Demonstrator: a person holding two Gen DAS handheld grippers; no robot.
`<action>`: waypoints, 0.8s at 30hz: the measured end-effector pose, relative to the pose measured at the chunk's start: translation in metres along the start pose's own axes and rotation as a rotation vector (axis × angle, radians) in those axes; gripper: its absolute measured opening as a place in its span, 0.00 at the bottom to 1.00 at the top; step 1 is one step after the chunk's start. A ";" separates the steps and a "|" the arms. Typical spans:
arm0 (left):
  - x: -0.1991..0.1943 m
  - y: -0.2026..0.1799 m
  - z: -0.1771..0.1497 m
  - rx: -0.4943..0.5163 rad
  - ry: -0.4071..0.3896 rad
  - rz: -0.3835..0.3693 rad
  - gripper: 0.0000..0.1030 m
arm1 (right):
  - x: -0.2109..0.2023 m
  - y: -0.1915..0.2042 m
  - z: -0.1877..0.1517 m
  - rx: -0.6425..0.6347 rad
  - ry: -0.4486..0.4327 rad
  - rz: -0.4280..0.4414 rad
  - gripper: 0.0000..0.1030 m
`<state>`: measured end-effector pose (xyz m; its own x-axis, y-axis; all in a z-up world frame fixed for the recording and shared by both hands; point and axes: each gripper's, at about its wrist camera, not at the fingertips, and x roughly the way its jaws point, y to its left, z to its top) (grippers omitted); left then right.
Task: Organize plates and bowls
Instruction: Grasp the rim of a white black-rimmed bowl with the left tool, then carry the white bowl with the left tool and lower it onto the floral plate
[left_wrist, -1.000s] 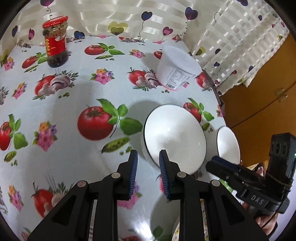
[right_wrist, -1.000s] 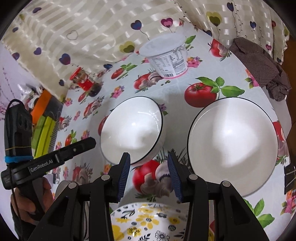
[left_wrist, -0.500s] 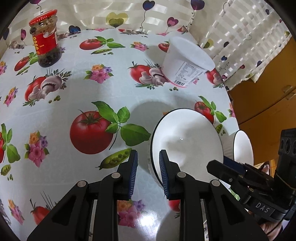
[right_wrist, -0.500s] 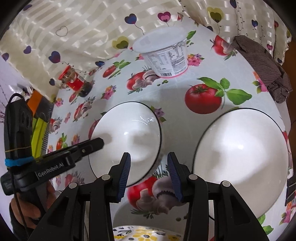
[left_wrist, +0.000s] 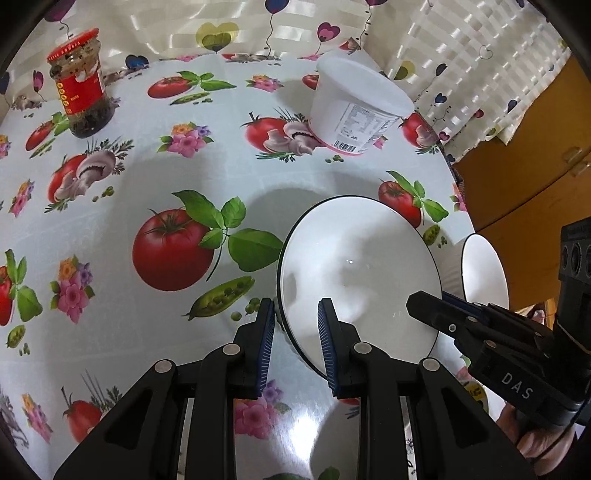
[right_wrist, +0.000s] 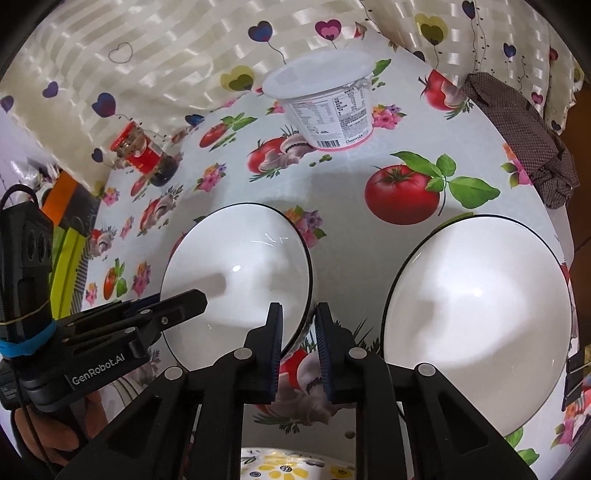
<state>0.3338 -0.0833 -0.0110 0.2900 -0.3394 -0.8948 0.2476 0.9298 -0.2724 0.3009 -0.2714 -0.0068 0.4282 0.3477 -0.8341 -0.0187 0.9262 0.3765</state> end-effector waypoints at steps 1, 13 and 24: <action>-0.002 0.000 -0.001 -0.001 -0.002 0.002 0.24 | -0.002 0.002 -0.001 -0.004 -0.001 0.001 0.17; -0.041 -0.012 -0.026 -0.005 -0.034 -0.019 0.24 | -0.044 0.019 -0.015 -0.064 -0.024 0.002 0.17; -0.073 -0.045 -0.067 0.017 -0.051 -0.032 0.24 | -0.092 0.014 -0.056 -0.078 -0.038 -0.009 0.17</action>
<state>0.2393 -0.0908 0.0428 0.3282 -0.3766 -0.8663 0.2734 0.9157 -0.2945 0.2107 -0.2823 0.0531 0.4628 0.3346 -0.8209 -0.0842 0.9384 0.3350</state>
